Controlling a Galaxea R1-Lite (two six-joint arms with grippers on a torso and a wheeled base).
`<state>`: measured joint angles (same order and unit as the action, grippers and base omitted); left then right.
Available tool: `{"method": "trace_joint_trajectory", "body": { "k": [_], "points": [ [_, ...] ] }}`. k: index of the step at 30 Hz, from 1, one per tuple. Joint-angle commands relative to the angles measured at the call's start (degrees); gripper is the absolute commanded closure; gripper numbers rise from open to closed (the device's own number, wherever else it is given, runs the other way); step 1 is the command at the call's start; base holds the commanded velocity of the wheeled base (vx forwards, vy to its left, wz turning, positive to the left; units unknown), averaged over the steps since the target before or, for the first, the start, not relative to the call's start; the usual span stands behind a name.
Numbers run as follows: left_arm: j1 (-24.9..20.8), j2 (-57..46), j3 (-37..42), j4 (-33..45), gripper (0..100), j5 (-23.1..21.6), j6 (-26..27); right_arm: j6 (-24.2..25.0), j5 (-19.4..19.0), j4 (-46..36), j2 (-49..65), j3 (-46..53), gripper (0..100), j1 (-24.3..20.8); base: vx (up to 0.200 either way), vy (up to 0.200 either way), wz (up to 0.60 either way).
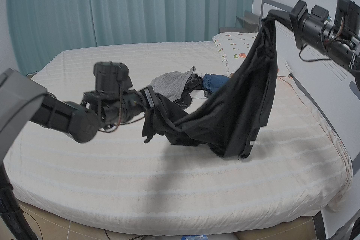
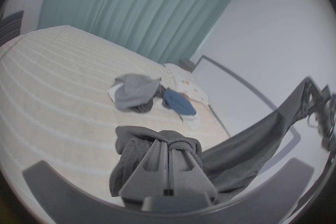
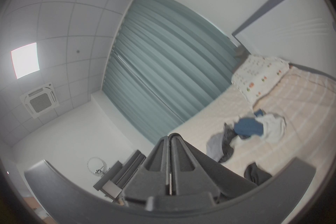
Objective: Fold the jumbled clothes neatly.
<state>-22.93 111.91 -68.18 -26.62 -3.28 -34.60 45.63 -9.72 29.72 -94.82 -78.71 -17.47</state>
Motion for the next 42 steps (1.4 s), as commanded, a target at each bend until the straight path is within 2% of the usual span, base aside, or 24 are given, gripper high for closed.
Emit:
{"method": "trace_joint_trajectory", "body": {
  "k": [1,8,9,12,15,18,22,23,27,36,42],
  "points": [
    [4.74,-12.33,-4.59,6.94,100,-0.76,-5.83,0.07,2.16,1.92,-2.48,-5.4,100,2.0,0.0,0.0,0.0],
    [4.03,-12.15,7.19,5.35,100,-0.85,-6.36,0.16,2.25,2.54,-0.28,13.15,100,1.65,0.0,0.0,0.0],
    [4.03,-12.15,7.19,5.35,100,-0.85,-6.36,0.16,2.25,2.54,-0.28,13.15,100,1.65,0.0,0.0,0.0],
    [3.59,-11.89,13.87,1.84,100,-2.17,-6.8,0.34,1.98,4.21,-1.16,22.11,100,0.95,0.0,0.0,0.0],
    [1.57,-10.84,19.05,-1.06,100,-2.7,-7.5,0.86,2.07,8.95,-3.09,27.74,100,-0.64,0.0,0.0,0.0],
    [0.08,-10.13,23.27,-4.93,100,-2.79,-9.0,3.41,2.25,15.72,-5.9,31.43,100,-1.69,0.0,0.0,0.0],
    [-0.45,-9.69,24.94,-7.3,100,-2.79,-9.96,5.26,2.16,18.97,-6.96,33.01,100,-1.95,0.0,0.0,0.0],
    [-0.62,-8.81,26.52,-9.94,100,-2.79,-11.11,6.49,2.16,21.08,-7.93,34.77,100,-2.04,0.0,0.0,0.0],
    [-1.06,-7.06,29.07,-13.45,100,-2.7,-12.34,7.1,2.07,21.52,-8.8,36.7,100,-2.13,0.0,0.0,0.0],
    [-0.98,-7.06,29.16,-13.81,100,-2.43,-14.89,7.1,2.07,21.43,-6.87,37.14,100,-2.57,-0.2,0.0,0.0],
    [-0.62,-6.88,28.81,-13.81,100,-1.99,-15.15,7.1,1.89,21.52,-8.01,37.23,100,-2.66,0.0,0.0,0.0]
  ]
}}
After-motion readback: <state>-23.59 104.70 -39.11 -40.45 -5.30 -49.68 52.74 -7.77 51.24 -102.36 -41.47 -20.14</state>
